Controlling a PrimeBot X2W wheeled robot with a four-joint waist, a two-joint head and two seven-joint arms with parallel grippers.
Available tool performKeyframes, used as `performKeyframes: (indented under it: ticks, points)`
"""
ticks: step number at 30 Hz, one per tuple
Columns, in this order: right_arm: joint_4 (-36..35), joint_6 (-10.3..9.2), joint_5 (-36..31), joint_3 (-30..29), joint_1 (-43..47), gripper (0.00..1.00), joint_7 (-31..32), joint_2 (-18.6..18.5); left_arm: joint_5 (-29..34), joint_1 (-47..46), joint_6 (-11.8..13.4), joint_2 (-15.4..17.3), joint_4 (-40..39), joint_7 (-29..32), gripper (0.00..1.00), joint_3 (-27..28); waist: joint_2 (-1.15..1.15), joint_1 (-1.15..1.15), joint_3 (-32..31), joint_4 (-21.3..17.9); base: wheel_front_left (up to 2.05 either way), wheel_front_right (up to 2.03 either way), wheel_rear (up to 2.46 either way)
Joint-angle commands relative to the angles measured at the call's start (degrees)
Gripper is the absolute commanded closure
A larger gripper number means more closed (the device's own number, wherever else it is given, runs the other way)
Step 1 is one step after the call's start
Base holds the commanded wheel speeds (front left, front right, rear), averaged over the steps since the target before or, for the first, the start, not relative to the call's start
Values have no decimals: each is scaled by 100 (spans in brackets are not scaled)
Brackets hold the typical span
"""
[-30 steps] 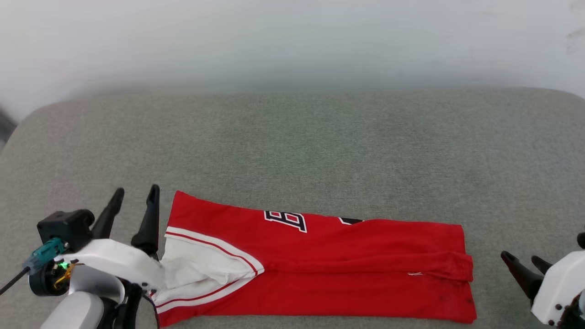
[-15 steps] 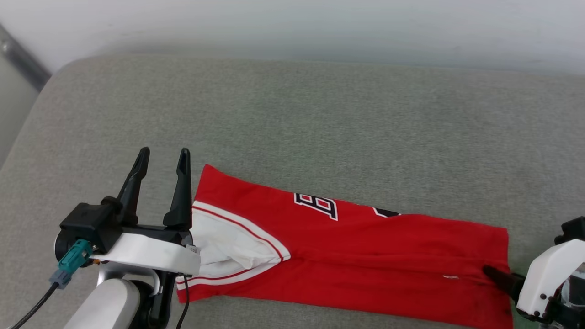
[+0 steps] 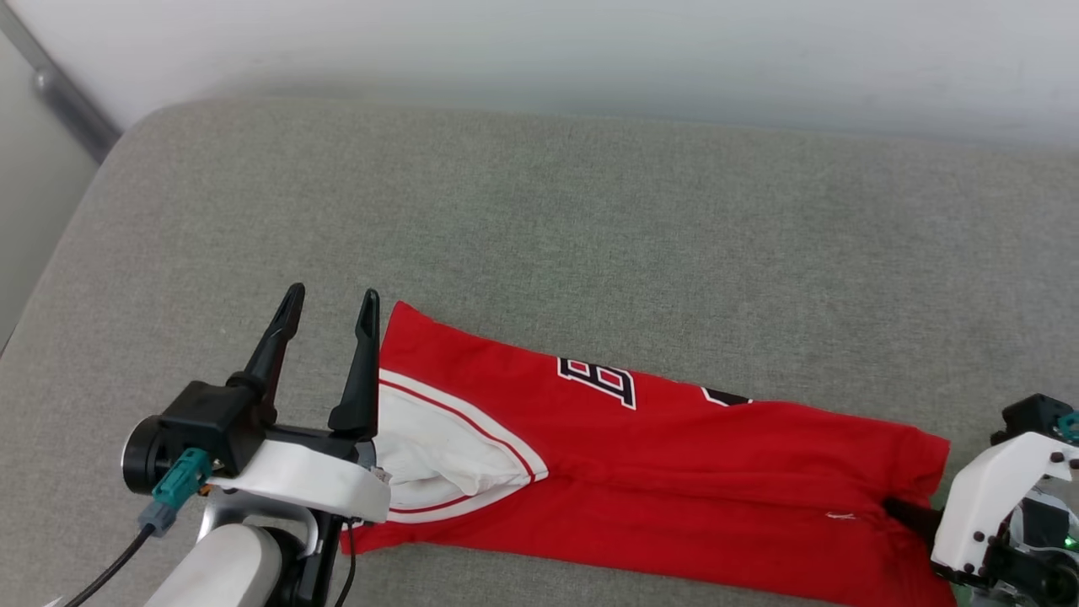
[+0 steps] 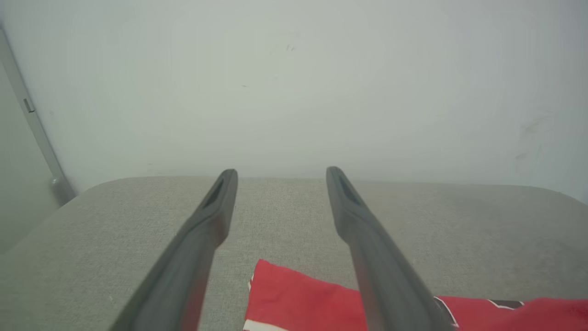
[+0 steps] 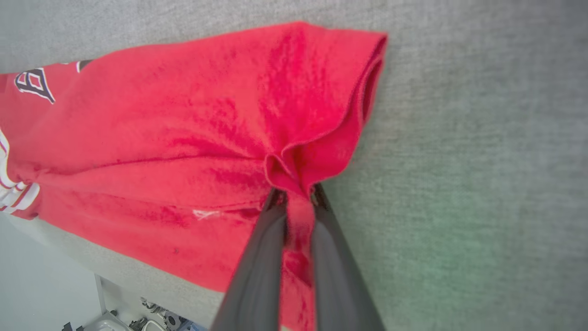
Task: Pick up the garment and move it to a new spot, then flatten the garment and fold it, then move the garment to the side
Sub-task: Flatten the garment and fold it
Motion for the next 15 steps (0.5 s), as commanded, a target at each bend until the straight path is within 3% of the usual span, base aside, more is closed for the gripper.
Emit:
performKeyframes:
  ticks: [1, 9, 15]
  points:
    - [31, 0, 35, 84, -20, 100, -52, -11, 72, 12, 46, 47, 21, 15, 0, -13, 0, -1, -84, -36, 0, 0, 0]
    - [-7, -1, 109, 277, -89, 100, -336, -419, 193, 188, 235, 142, 91, 119, 0, -74, 0, -1, -425, -237, 0, 0, 0]
    - [87, -1, 0, -312, 26, 100, -463, -653, 135, 337, 288, 153, 79, 120, 0, -79, 0, -1, -513, -407, 0, 0, 0]
